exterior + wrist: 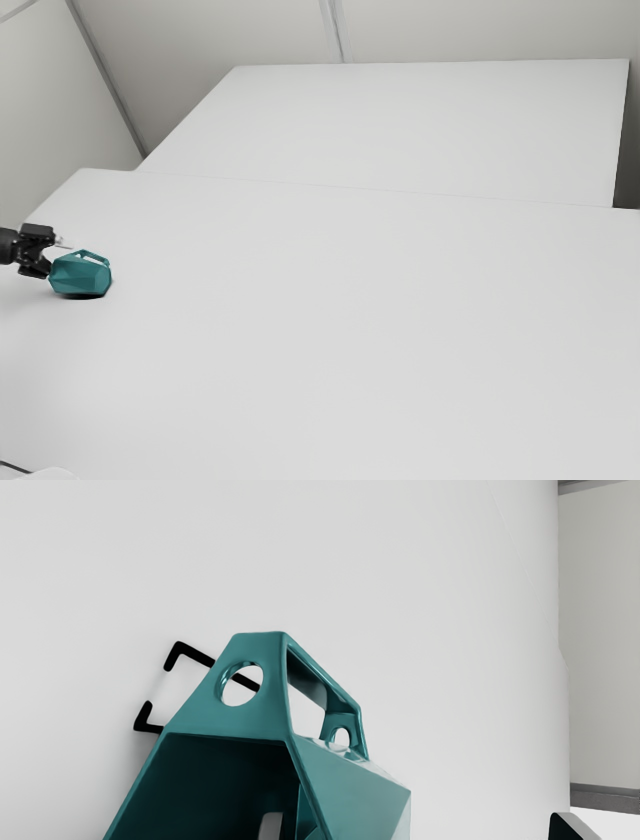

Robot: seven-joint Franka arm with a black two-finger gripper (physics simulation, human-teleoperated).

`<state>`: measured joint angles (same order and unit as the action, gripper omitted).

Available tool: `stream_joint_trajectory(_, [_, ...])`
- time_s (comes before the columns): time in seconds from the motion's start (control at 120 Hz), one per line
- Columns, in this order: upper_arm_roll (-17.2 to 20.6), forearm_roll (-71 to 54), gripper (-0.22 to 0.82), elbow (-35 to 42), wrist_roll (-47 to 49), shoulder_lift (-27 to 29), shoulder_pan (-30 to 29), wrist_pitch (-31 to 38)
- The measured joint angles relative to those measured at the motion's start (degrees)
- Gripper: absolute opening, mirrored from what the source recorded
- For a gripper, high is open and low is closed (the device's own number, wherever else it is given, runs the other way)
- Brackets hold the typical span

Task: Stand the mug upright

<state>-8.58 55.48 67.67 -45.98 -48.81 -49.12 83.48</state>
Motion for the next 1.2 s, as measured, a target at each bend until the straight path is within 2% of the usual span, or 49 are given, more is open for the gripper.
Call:
stream_joint_trajectory(0.075, [0.04, 0.01, 0.49, 0.20, 0.11, 0.00, 0.01, -0.08])
stream_joint_trajectory(0.358, [0.04, -0.29, 0.05, 0.56, 0.21, 0.41, 0.07, -0.26])
stream_joint_trajectory(0.483, [0.28, -0.87, -0.07, 0.57, 0.22, 0.77, 0.25, -0.29])
stream_joint_trajectory(0.583, [1.30, -2.13, -0.11, 0.60, 0.25, 1.53, 0.21, -0.24])
stream_joint_trajectory(0.842, [5.01, -8.11, -0.14, 2.66, 0.47, 6.38, 1.58, 0.55])
stream_joint_trajectory(1.2, [5.14, -24.08, -0.17, 11.15, 1.69, 21.92, 16.35, 3.70])
